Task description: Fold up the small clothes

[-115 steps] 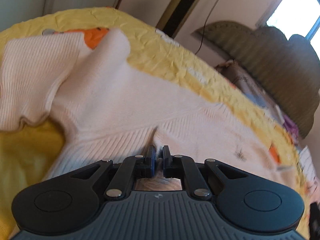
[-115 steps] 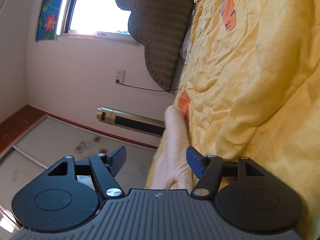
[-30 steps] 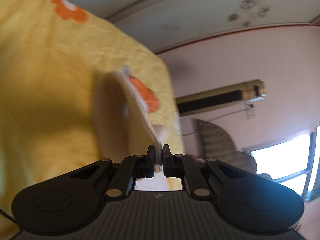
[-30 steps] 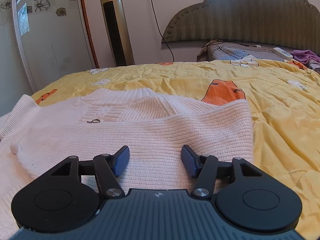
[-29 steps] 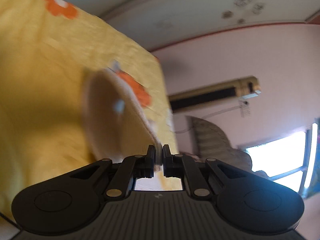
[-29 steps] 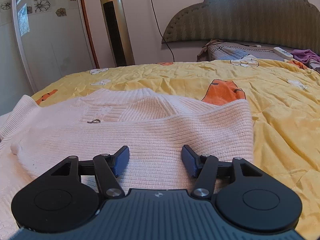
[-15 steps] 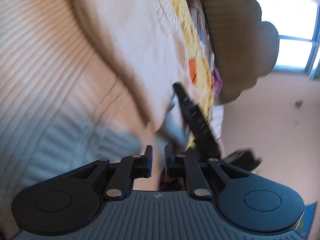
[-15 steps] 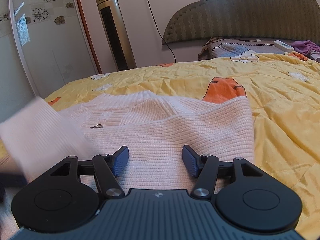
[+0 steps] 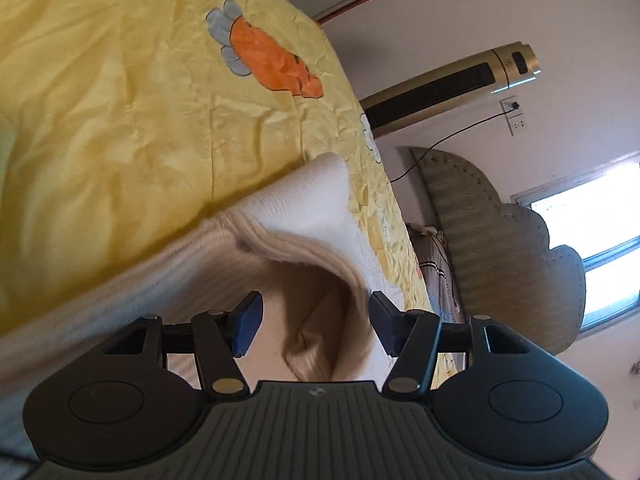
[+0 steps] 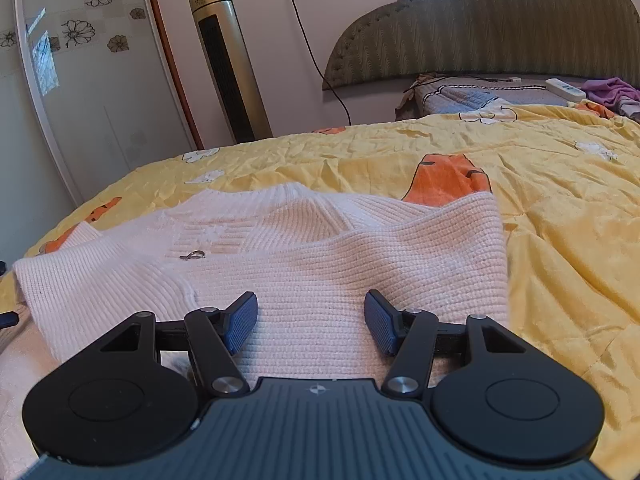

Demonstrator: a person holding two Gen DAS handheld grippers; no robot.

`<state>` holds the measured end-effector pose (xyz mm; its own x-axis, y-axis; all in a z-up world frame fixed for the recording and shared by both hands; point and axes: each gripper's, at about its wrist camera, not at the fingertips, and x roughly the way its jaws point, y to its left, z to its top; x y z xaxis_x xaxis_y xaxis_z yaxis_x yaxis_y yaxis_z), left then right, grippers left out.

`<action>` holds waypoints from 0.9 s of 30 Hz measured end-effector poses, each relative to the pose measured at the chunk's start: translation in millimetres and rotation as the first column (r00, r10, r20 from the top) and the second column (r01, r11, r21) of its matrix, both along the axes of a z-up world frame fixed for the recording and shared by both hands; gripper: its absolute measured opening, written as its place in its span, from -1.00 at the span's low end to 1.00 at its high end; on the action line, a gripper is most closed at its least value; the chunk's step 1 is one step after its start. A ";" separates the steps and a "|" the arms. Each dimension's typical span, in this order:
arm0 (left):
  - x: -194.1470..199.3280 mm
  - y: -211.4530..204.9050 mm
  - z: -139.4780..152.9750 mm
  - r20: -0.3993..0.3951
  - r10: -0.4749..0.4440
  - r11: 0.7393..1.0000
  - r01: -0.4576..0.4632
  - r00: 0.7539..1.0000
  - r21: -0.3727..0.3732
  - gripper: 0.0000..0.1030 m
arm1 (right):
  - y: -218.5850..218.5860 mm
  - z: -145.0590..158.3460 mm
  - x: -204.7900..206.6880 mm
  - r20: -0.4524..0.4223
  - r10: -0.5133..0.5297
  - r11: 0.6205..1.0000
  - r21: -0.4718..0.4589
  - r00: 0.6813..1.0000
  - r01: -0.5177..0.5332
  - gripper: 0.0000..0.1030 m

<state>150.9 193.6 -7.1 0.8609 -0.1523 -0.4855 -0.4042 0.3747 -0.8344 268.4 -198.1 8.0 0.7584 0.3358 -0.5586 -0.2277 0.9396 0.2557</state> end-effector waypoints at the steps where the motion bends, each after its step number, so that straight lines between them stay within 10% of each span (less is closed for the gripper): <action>1: 6.8 2.7 -3.9 -0.001 0.006 1.000 -0.006 1.000 -0.012 0.13 | 0.3 -0.1 0.0 0.000 0.000 1.000 -0.003 1.000 0.000 0.21; 10: 13.0 -20.2 -7.2 0.074 -0.048 0.997 0.044 0.996 0.057 0.10 | 3.6 -0.1 0.2 0.001 0.000 1.000 -0.022 1.000 0.000 0.21; 16: 18.2 -22.0 -28.6 0.095 -0.078 0.981 0.060 0.992 0.182 -0.58 | 4.9 0.0 0.3 0.001 0.000 1.000 -0.030 1.000 0.000 0.21; 21: 14.1 -25.6 -29.3 0.122 -0.082 0.976 0.055 0.989 0.209 -0.65 | 7.4 -0.2 0.2 0.001 0.001 0.999 -0.042 1.000 -0.001 0.23; 27: 11.8 -29.1 -26.4 0.135 -0.090 0.971 0.057 0.987 0.233 -0.79 | -3.2 26.4 7.5 -0.143 -0.047 0.987 0.148 0.989 0.068 0.49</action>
